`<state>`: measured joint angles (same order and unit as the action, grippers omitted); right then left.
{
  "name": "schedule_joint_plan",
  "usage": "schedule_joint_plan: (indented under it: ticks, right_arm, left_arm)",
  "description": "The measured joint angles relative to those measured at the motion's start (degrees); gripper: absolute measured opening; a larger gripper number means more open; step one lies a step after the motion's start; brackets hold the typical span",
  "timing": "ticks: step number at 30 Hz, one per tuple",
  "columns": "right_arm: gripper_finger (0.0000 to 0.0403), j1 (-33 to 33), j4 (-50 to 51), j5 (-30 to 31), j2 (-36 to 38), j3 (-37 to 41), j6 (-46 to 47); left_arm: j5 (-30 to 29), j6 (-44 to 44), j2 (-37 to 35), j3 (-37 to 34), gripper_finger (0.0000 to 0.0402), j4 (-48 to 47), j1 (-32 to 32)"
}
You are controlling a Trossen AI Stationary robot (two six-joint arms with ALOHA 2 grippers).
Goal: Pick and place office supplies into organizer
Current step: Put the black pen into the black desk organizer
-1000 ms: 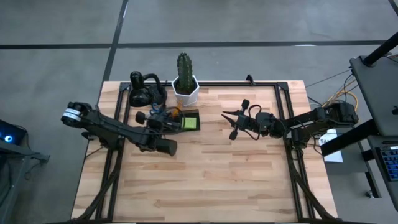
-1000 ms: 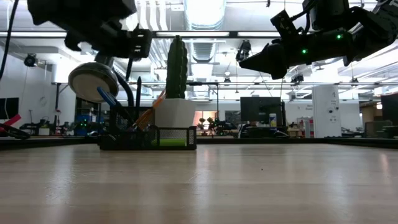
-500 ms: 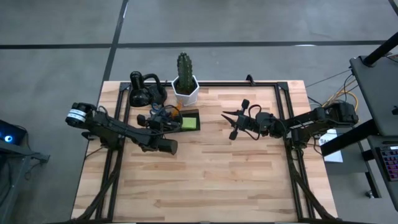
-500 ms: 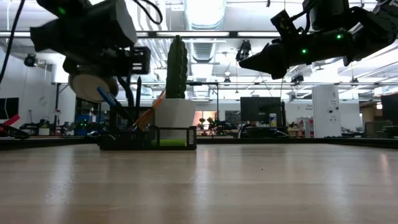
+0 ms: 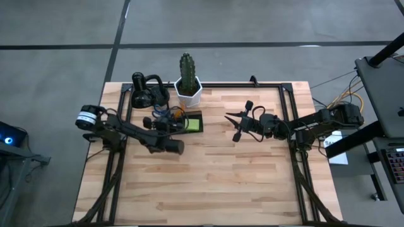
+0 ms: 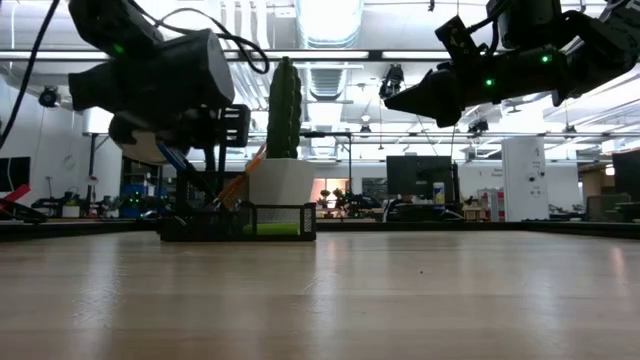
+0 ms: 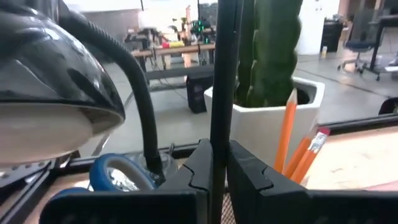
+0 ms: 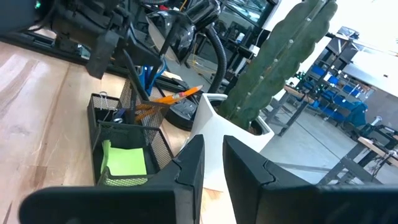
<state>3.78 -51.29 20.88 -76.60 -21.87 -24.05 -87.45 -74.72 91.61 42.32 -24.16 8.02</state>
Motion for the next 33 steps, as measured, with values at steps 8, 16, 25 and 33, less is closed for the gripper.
schedule_joint_plan:
  ticks: [8,16,25,33]
  right_arm:
    - [0.0048,0.02,0.00,0.00,0.00,0.00,-0.02]
    - [0.0048,-0.01,0.00,0.00,0.00,0.00,-0.15]
    - [0.0048,-0.01,0.00,0.00,0.00,0.00,-0.15]
    - [0.0048,0.00,0.00,0.02,0.00,0.00,-0.15]
  left_arm:
    - [5.23,0.10,-0.15,-0.43,0.0010,-0.08,-0.57]
    - [10.73,0.52,-0.17,-0.30,0.0010,-0.30,-1.49]
    - [14.94,0.61,-0.30,-0.30,0.0018,-0.33,-2.15]
    - [15.48,2.99,-0.66,-0.24,0.0034,-0.30,-2.15]
